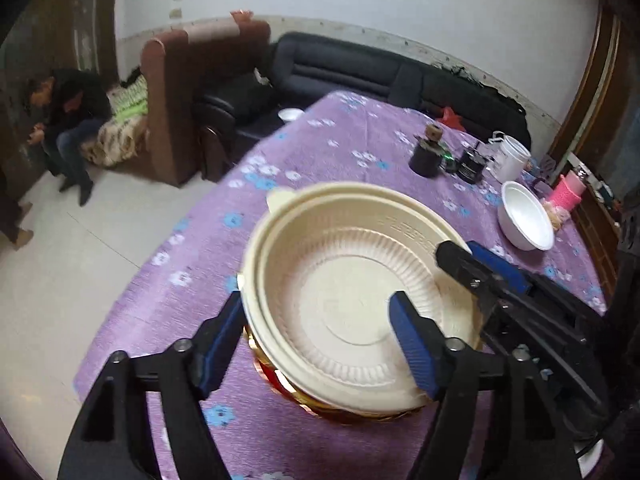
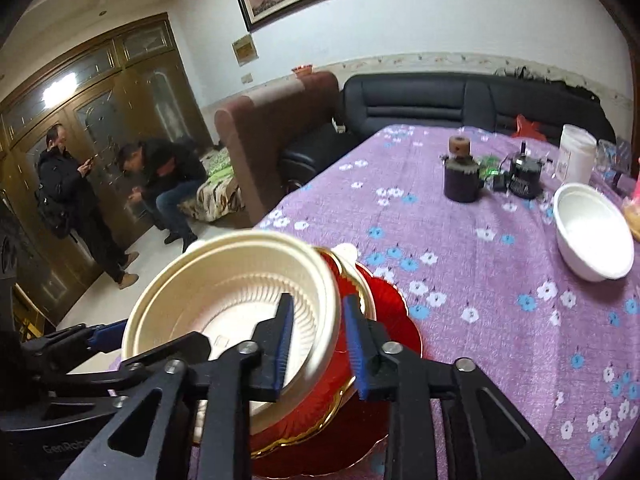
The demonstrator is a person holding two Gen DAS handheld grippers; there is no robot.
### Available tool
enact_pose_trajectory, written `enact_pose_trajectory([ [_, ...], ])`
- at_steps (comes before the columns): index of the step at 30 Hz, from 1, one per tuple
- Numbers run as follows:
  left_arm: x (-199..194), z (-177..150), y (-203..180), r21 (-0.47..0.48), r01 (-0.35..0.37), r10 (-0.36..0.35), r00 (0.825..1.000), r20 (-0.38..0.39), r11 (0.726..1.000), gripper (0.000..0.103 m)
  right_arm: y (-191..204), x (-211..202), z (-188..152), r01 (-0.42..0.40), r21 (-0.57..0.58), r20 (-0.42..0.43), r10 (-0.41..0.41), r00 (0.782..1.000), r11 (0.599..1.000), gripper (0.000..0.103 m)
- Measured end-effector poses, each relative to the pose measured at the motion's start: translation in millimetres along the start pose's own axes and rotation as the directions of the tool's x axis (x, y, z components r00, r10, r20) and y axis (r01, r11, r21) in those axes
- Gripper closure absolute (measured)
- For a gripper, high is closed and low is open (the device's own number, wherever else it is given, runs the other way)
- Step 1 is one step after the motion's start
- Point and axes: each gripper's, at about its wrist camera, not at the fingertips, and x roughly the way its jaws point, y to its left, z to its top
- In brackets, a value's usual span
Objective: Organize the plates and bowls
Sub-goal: 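Carry the small beige bowl with both grippers onto the small red plate, release, then move both grippers toward the white bowl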
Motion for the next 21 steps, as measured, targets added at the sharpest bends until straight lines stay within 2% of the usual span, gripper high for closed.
enact_pose_trajectory([
  [3, -8.1, -0.4, 1.7, 0.019, -0.047, 0.046, 0.998, 0.045, 0.999, 0.025, 0.9, -8.5, 0.7, 0.003, -0.003, 0.032, -0.003, 0.999, 1.000, 0.057],
  [10, -20.8, -5.5, 2.8, 0.060, -0.143, 0.134, 0.983, 0.122, 0.988, 0.022, -3.0, -23.2, 5.8, 0.035, 0.021, 0.082, -0.037, 0.996, 0.999, 0.054],
  [15, -22.5, -8.5, 7.9, 0.066, -0.164, 0.154, 0.979, 0.134, 0.984, 0.019, -13.4, -11.5, 4.5, 0.072, 0.063, 0.048, -0.075, 0.996, 0.995, 0.054],
  [21, -19.0, -10.4, 13.6, 0.062, -0.165, 0.157, 0.981, 0.117, 0.984, 0.019, -23.0, 5.1, 2.9, 0.062, 0.101, -0.004, -0.062, 0.998, 0.993, 0.051],
])
